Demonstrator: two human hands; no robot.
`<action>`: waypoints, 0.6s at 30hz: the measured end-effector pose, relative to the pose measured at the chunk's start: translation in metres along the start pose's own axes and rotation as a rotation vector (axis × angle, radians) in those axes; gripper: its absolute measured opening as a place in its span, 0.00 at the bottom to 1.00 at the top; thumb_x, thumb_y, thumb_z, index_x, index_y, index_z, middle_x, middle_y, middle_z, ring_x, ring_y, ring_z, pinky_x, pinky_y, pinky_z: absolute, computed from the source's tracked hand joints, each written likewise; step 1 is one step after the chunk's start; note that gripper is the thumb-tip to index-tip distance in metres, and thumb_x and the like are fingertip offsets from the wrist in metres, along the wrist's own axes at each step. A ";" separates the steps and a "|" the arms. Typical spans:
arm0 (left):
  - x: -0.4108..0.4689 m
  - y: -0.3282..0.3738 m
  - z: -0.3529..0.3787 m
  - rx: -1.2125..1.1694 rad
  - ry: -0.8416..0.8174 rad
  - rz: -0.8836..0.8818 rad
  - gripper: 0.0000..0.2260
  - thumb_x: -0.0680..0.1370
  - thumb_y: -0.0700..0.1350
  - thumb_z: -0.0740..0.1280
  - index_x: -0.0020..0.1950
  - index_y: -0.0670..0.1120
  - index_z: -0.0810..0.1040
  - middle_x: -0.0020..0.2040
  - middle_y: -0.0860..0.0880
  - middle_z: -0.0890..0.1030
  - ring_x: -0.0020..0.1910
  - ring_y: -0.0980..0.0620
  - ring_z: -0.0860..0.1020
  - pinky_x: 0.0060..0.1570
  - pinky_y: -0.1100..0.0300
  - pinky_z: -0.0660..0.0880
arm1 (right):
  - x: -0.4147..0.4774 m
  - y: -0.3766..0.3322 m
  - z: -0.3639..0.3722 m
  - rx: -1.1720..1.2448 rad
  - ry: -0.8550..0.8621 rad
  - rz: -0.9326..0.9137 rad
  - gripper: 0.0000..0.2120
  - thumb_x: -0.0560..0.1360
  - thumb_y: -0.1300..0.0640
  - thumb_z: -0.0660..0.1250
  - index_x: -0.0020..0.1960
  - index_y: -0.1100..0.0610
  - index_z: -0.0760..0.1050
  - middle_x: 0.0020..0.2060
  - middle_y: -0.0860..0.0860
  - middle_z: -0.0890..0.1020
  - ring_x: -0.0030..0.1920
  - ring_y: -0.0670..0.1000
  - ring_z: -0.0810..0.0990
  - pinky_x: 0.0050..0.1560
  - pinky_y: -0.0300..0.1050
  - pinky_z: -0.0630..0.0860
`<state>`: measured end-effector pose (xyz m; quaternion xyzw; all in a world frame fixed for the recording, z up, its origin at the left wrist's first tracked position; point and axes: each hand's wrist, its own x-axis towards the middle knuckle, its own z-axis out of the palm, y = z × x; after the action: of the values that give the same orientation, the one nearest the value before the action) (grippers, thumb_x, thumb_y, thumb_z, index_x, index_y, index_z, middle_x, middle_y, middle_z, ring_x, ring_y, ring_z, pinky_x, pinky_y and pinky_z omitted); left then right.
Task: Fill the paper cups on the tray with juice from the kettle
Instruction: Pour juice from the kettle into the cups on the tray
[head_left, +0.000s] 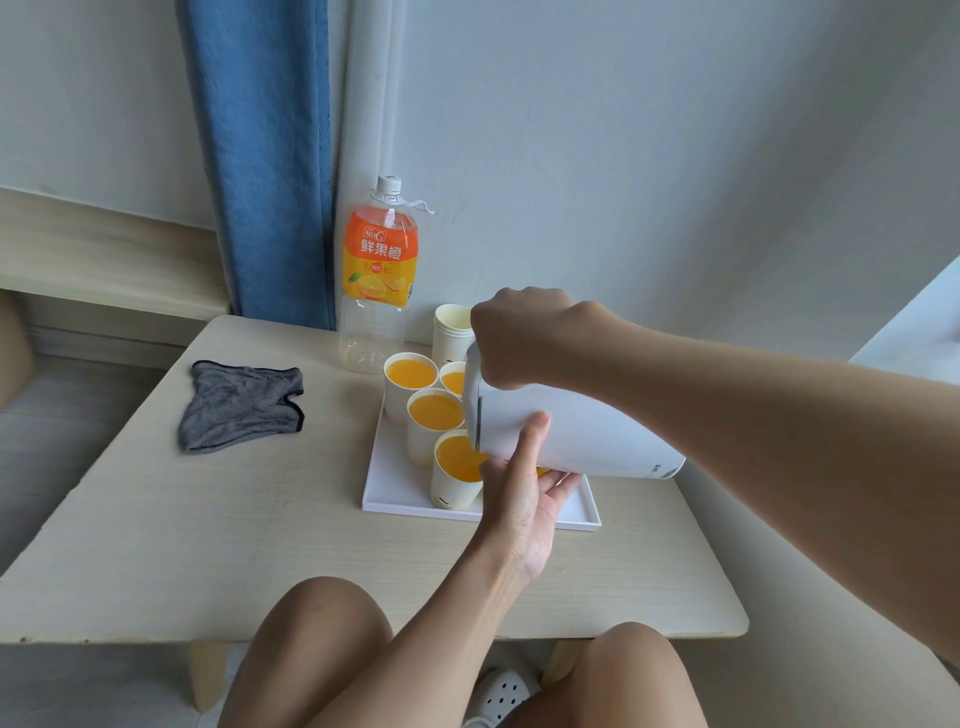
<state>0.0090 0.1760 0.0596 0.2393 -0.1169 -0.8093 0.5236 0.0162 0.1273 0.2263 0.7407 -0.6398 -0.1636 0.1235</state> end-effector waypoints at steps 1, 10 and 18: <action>0.000 0.000 0.000 0.005 -0.002 0.000 0.19 0.80 0.45 0.71 0.71 0.44 0.77 0.63 0.40 0.84 0.61 0.41 0.83 0.66 0.41 0.77 | -0.001 0.001 0.001 0.002 0.004 0.002 0.01 0.74 0.60 0.64 0.45 0.58 0.71 0.34 0.52 0.71 0.31 0.50 0.70 0.32 0.40 0.67; -0.001 -0.003 0.000 0.024 -0.004 -0.004 0.19 0.80 0.45 0.71 0.71 0.43 0.77 0.62 0.40 0.84 0.61 0.41 0.84 0.66 0.41 0.77 | -0.002 0.002 0.003 0.006 0.009 0.001 0.02 0.74 0.60 0.64 0.45 0.58 0.71 0.34 0.52 0.72 0.31 0.50 0.70 0.31 0.41 0.66; 0.000 -0.001 -0.001 0.113 -0.014 0.036 0.18 0.79 0.45 0.72 0.69 0.44 0.78 0.62 0.43 0.85 0.61 0.42 0.84 0.61 0.45 0.81 | -0.008 0.016 0.002 0.050 0.015 0.040 0.08 0.75 0.61 0.61 0.38 0.56 0.65 0.34 0.52 0.69 0.33 0.53 0.70 0.29 0.40 0.63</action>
<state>0.0092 0.1767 0.0582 0.2608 -0.1703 -0.7935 0.5228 0.0002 0.1331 0.2314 0.7319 -0.6573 -0.1394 0.1129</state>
